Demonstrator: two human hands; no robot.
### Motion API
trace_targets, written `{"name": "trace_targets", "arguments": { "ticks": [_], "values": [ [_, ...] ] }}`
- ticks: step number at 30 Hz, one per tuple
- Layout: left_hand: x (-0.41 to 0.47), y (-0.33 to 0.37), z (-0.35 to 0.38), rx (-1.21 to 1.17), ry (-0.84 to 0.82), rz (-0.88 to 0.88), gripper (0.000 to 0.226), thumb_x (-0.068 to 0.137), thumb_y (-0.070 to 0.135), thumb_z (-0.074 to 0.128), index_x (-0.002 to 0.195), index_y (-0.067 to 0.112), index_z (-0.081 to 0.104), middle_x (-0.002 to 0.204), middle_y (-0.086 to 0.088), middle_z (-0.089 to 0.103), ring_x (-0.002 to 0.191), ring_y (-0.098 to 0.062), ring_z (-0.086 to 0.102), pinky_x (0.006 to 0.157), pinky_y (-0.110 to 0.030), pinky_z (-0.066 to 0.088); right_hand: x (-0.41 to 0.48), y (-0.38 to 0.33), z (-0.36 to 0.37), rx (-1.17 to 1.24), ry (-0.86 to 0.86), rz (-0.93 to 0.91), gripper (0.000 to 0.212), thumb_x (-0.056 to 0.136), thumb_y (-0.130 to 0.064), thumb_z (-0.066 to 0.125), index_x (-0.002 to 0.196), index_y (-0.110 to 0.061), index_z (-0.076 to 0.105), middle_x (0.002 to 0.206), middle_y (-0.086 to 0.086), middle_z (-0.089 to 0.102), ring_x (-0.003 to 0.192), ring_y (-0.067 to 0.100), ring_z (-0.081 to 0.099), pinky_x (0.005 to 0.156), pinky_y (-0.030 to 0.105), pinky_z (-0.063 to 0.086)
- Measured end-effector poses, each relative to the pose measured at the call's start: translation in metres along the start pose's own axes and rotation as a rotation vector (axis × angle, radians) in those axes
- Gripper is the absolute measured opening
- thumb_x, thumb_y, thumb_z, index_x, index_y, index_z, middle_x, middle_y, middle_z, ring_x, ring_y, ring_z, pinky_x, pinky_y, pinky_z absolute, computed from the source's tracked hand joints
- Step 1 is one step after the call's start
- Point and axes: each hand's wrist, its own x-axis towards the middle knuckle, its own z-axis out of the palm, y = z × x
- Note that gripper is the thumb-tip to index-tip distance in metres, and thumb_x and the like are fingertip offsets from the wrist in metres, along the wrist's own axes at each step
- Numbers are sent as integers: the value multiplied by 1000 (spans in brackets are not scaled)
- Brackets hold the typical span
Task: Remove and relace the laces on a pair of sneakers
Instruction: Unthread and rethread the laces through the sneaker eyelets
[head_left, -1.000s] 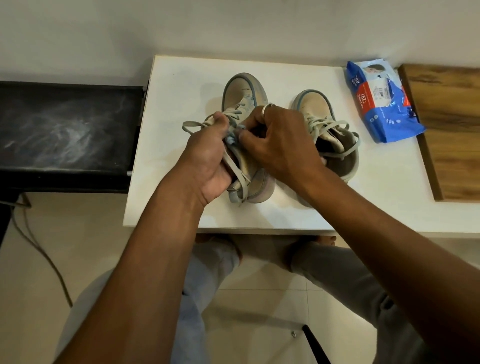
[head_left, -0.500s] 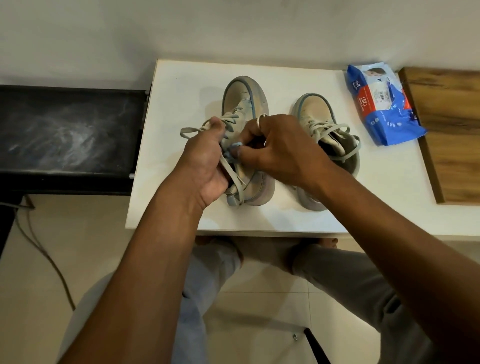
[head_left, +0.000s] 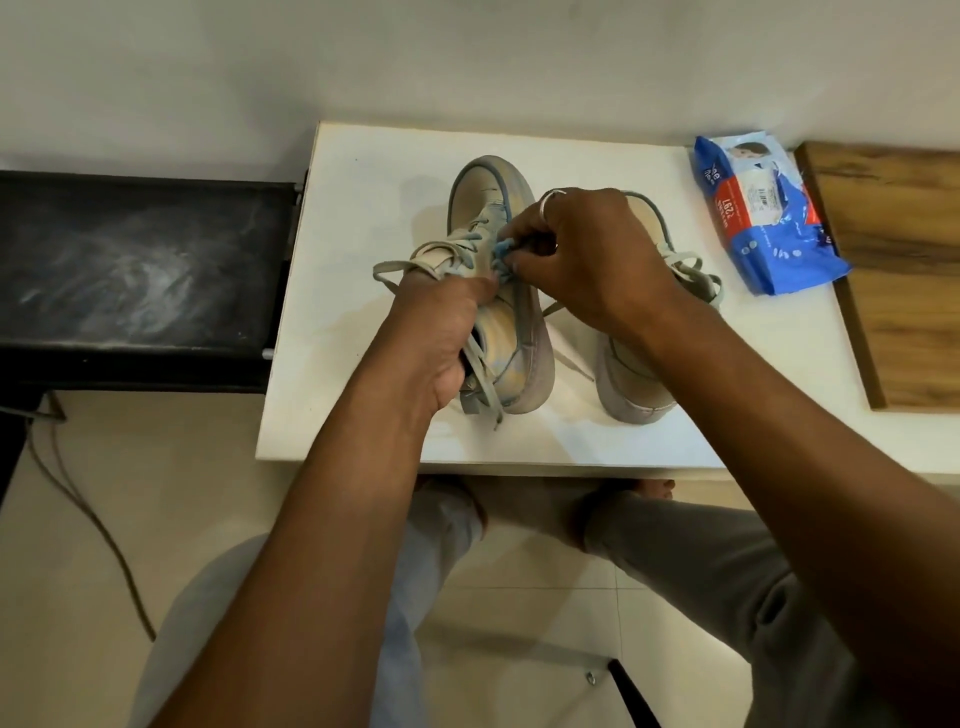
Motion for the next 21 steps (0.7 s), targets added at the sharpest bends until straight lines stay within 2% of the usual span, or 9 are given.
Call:
{"name": "trace_targets", "arguments": {
  "ticks": [3,6,10,13,15,17,21],
  "values": [
    [0,0,1,34,-8,-6,31,91,-1,60,120,8,64,108,-13,72,97,-30,70,87,-48,56,5,3,-3,-11,-26,5,21,86,-21,71,106,-17,77,96,5,75,83,17,67,78,34,54],
    [0,0,1,50,-7,-21,30,91,-1,60,118,9,64,106,-12,72,97,-30,70,88,-50,56,15,4,2,-23,61,38,20,85,-19,68,101,-17,78,92,5,74,79,19,66,74,39,55],
    [-2,3,1,70,7,-50,27,91,1,60,116,11,65,106,-11,72,97,-29,70,87,-51,56,38,4,4,-39,116,73,22,86,-22,65,102,-18,78,94,6,74,81,20,66,73,34,55],
    [-2,4,-1,42,22,-38,29,91,-3,59,116,9,65,106,-11,72,97,-28,70,89,-48,56,43,1,-1,-54,-5,28,20,86,-22,68,102,-17,78,95,5,74,80,17,64,71,30,51],
    [-3,4,-1,22,19,-47,30,90,-5,58,115,9,65,104,-10,72,95,-27,70,88,-47,56,41,0,-9,-40,-153,-11,19,85,-25,72,102,-18,79,93,2,74,82,15,64,73,31,52],
    [-3,5,0,20,11,-50,30,90,-6,58,116,9,65,104,-10,73,95,-27,71,87,-47,56,39,2,-14,-4,-227,-5,20,84,-28,75,100,-18,79,91,-1,74,83,14,65,75,33,54],
    [-2,5,0,51,24,-71,29,92,-3,57,116,11,65,106,-11,72,96,-28,70,86,-51,56,43,6,-1,-4,-38,20,16,84,-27,72,94,-15,78,80,-2,69,78,17,64,66,28,47]
  ]
}}
